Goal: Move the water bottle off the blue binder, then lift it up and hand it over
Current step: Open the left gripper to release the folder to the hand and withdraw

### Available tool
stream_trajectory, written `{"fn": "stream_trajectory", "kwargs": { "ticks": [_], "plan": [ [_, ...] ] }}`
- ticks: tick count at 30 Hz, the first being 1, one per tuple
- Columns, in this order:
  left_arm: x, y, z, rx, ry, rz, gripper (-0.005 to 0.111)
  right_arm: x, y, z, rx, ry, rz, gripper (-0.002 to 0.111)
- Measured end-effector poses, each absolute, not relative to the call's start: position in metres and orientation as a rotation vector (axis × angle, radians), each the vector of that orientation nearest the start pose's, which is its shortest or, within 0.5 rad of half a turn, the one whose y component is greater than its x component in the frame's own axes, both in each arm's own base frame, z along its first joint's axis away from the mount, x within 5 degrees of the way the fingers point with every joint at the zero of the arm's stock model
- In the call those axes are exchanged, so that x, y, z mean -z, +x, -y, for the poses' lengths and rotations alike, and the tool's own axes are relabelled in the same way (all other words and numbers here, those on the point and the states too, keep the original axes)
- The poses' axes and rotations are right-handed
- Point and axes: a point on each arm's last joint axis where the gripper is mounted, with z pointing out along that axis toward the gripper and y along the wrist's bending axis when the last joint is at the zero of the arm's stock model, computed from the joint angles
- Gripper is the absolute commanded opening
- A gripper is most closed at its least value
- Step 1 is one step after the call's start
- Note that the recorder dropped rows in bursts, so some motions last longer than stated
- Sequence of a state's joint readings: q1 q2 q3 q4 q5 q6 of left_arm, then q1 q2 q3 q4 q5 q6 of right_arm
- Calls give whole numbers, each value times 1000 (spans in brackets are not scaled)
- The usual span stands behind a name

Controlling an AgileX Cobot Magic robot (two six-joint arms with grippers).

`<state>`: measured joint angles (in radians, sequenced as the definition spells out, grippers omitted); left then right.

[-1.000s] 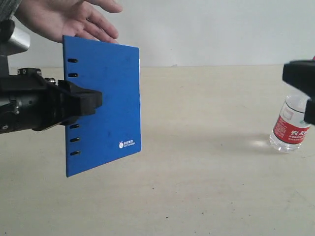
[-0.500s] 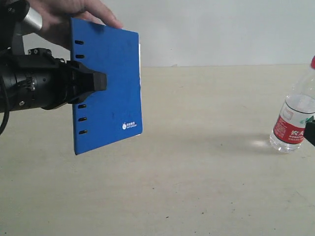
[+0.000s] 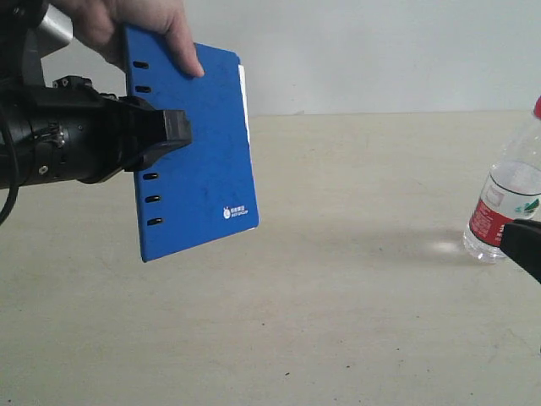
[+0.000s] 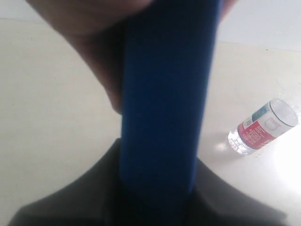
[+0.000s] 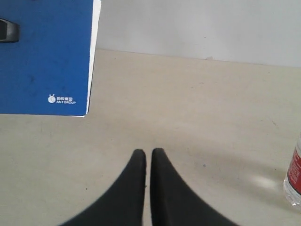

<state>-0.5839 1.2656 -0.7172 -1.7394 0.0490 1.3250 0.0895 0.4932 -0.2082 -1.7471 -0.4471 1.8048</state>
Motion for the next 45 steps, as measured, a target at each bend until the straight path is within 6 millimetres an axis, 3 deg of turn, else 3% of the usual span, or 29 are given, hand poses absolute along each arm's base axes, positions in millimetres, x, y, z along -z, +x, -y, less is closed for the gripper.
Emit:
{"fn": "stream_trajectory", "kwargs": {
  "ticks": [8,13,16,19,20,22,26,30,34,38,45],
  "plan": [
    [-273,220,153,694,214,-2080,59,-240,95,-47,-497,-351,-1820,0],
    [-273,221,152,676,202,-2081,63,-240,95,-47,-497,-351,-1820,0],
    [-272,223,149,642,188,-2081,56,-240,95,-47,-497,-351,-1820,0],
    [-271,226,144,511,248,-2061,29,-240,95,-47,-497,-351,-1820,0],
    [-272,226,142,454,290,-2044,15,-240,95,-47,-496,-350,-1820,0],
    [-277,227,137,296,407,-1978,5,-240,95,-47,-496,-350,-1820,0],
    [-294,228,123,-1,558,-1807,4,-240,96,-46,-486,-342,-1820,0],
    [-310,227,109,-233,598,-1678,4,-240,96,-46,-479,-336,-1819,0],
    [-311,223,97,-369,587,-1645,4,-240,96,-46,-477,-335,-1819,0],
    [-293,208,90,-313,591,-1699,4,-240,96,-45,-475,-333,-1819,0],
    [-262,172,121,242,893,-1819,4,-240,96,-45,-475,-333,-1819,0]
  ]
}}
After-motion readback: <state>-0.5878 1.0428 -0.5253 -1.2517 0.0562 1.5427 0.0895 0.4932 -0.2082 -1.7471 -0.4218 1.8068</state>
